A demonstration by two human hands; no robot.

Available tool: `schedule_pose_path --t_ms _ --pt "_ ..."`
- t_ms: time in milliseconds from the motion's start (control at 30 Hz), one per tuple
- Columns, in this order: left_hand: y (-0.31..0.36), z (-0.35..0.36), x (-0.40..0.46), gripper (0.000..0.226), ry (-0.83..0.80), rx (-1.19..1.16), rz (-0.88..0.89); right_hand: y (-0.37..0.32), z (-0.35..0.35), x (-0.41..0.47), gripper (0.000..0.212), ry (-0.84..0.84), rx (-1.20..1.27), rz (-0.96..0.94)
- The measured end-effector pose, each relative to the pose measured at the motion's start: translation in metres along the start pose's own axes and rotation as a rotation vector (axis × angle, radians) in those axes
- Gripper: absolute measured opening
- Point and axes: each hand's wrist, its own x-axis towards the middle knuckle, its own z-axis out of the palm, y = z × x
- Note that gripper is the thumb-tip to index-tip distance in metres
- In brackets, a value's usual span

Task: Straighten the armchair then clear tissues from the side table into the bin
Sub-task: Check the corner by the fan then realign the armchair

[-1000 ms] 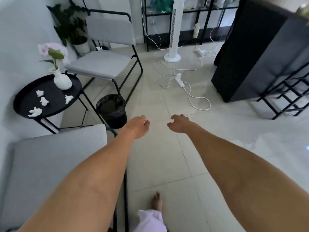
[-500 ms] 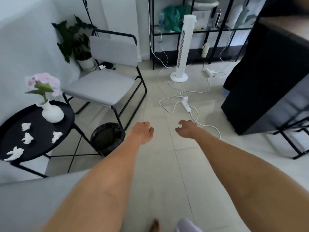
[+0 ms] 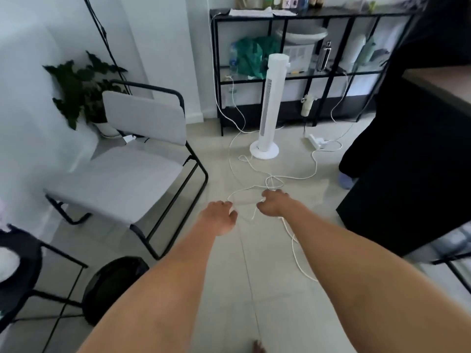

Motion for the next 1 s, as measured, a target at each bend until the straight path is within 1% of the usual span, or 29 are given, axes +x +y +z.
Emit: schedule_pose_path --t_ms 67,233,400,500,567,733,900,1000 --pt "-0.001 -0.015 0.034 0.051 0.007 -0.031 -0.02 -0.005 -0.024 0.039 0.056 0.018 -0.015 -0.022" --pt "-0.022 -0.053 0.115 0.054 -0.051 -0.008 -0.119 -0.037 -0.061 0.124 0.056 -0.055 -0.044 -0.066" --pt "-0.043 -0.098 0.22 0.053 0.006 -0.014 -0.095 -0.071 -0.096 0.219 0.055 -0.046 -0.033 -0.083" --pt "-0.058 -0.131 0.284 0.055 -0.019 -0.115 -0.145 -0.097 -0.119 0.279 0.054 -0.07 -0.056 -0.061" --pt "-0.064 -0.147 0.311 0.055 -0.024 -0.158 -0.163 -0.107 -0.126 0.304 0.054 -0.088 -0.068 -0.062" --pt "-0.072 -0.196 0.397 0.05 -0.05 -0.119 -0.093 -0.13 -0.166 0.389 0.052 -0.074 -0.035 -0.074" --pt "-0.082 -0.221 0.496 0.052 -0.054 -0.18 -0.118 -0.135 -0.207 0.483 0.051 -0.074 -0.035 -0.053" --pt "-0.088 -0.248 0.569 0.052 -0.035 -0.138 -0.124 -0.144 -0.241 0.555 0.051 -0.073 -0.044 -0.059"
